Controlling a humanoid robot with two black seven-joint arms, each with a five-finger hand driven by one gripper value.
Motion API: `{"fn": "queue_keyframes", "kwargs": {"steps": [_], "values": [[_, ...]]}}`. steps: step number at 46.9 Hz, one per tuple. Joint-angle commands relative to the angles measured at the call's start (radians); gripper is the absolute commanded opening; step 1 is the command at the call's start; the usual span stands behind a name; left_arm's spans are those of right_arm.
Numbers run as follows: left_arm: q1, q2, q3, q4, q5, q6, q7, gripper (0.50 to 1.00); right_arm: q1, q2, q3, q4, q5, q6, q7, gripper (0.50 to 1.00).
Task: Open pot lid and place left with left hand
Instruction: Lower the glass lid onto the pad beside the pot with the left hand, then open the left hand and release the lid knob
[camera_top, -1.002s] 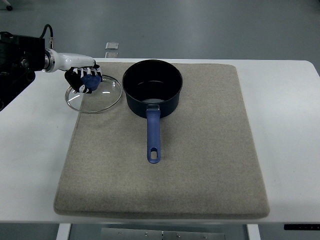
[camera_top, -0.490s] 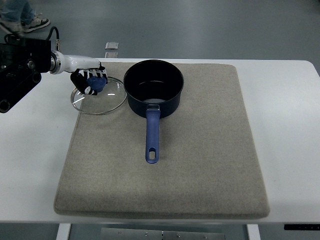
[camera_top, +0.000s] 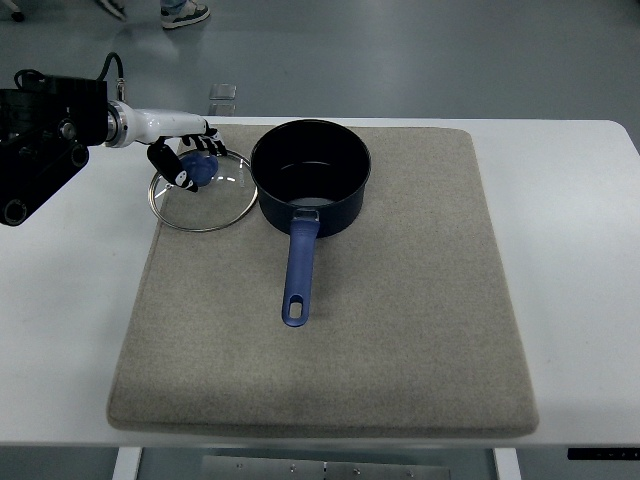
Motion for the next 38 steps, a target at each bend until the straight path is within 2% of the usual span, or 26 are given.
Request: {"fn": "queue_keyframes", "kwargs": {"steps": [1,6,10,14,24,32,38], "values": [[-0.004,-0.001,0.000,-0.002,0.001,-0.001,0.001,0.859,0.000,0.000,0.000,0.000,0.001,0.000,0.000,0.917],[-0.009,0.002,-0.001,-0.002,-0.001,-0.001,-0.001,0.898,0.000,0.000,0.000,0.000,0.001,0.000,0.000,0.917],[-0.015,0.010,-0.001,-0.006,-0.013,-0.001,-0.001,0.962,0.000,0.000,-0.001,0.000,0.001,0.000,0.000,0.917],[-0.017,0.019,-0.006,-0.012,-0.054,-0.001,-0.001,0.988,0.000,0.000,0.000,0.000,0.001,0.000,0.000,0.917],[-0.017,0.105,-0.021,-0.006,-0.324,0.007,-0.001,0.990,0.000,0.000,-0.001,0.000,-0.001,0.000,0.000,0.917],[0.006,0.155,-0.009,0.001,-0.678,0.114,-0.001,0.990,0.000,0.000,-0.001,-0.001,-0.001,0.000,0.000,0.917],[0.057,0.171,-0.024,0.023,-0.870,0.142,-0.001,0.990,0.000,0.000,0.000,-0.001,-0.001,0.000,0.000,0.917]]}}
